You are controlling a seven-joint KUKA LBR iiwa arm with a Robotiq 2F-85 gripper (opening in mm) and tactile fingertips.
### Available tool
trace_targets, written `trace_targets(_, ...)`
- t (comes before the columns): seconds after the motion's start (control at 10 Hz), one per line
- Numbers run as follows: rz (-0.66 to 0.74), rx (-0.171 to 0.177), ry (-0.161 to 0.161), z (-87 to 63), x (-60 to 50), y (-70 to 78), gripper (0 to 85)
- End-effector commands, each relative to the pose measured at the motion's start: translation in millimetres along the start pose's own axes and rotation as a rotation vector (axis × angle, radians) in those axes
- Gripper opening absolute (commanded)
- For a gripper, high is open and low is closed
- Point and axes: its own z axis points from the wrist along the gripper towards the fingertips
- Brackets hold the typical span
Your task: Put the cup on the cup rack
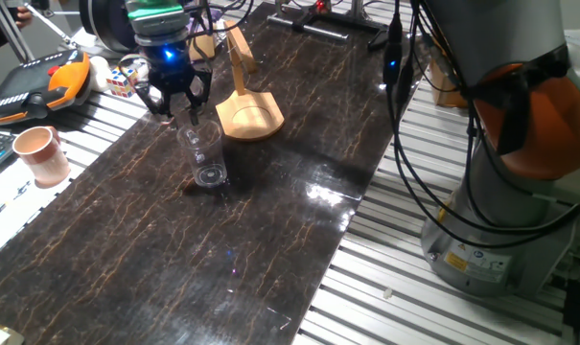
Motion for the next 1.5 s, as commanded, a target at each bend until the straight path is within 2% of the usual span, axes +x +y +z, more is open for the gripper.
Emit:
trace_targets(0.0,-0.010,0.010,-0.007,-0.6,1.6,1.2,38.7)
trace_targets(0.3,-0.015,0.027,-0.003,-2.2,4.9,3.2,38.7)
trace_targets(0.7,-0.001,0.017,0.024,3.4,1.6,5.3,38.7)
trace_targets(0.9,0.012,0.017,0.024,7.6,1.4,8.4,38.7)
trace_targets(1.1,0.023,0.024,0.038,16.5,-5.8,9.8,38.7)
trace_targets(1.4,0.024,0.023,0.084,21.8,-12.2,10.5,38.3)
